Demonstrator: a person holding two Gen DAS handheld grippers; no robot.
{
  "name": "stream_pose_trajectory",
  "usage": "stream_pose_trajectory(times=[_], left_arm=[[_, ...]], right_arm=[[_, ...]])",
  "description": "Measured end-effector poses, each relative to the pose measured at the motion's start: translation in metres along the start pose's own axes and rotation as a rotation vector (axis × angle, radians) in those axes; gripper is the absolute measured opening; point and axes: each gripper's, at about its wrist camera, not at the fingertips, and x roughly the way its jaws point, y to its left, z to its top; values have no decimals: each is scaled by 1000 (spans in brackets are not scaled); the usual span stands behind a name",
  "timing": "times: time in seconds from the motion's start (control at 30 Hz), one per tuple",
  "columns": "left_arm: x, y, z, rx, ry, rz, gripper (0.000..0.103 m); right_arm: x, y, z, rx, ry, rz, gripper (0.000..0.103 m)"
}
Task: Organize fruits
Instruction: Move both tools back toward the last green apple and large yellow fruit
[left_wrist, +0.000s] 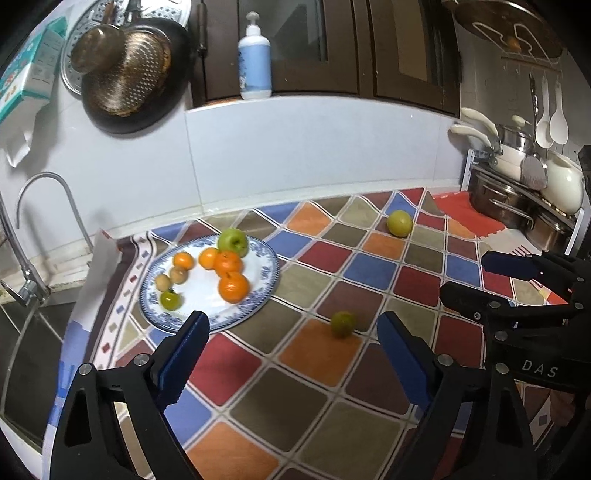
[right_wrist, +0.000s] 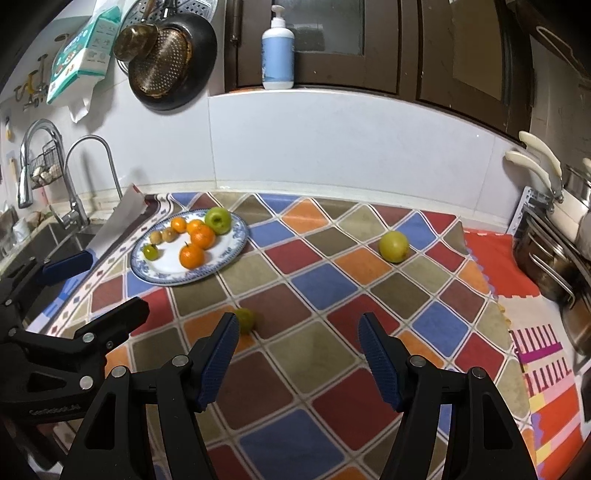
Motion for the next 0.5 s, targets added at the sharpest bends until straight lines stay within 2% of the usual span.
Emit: stream_pose_trajectory(times=[0.5], left_arm=[[70, -29, -6, 33, 150, -52, 75]], right_arm=[[43, -39, -13, 17, 94, 21, 67]])
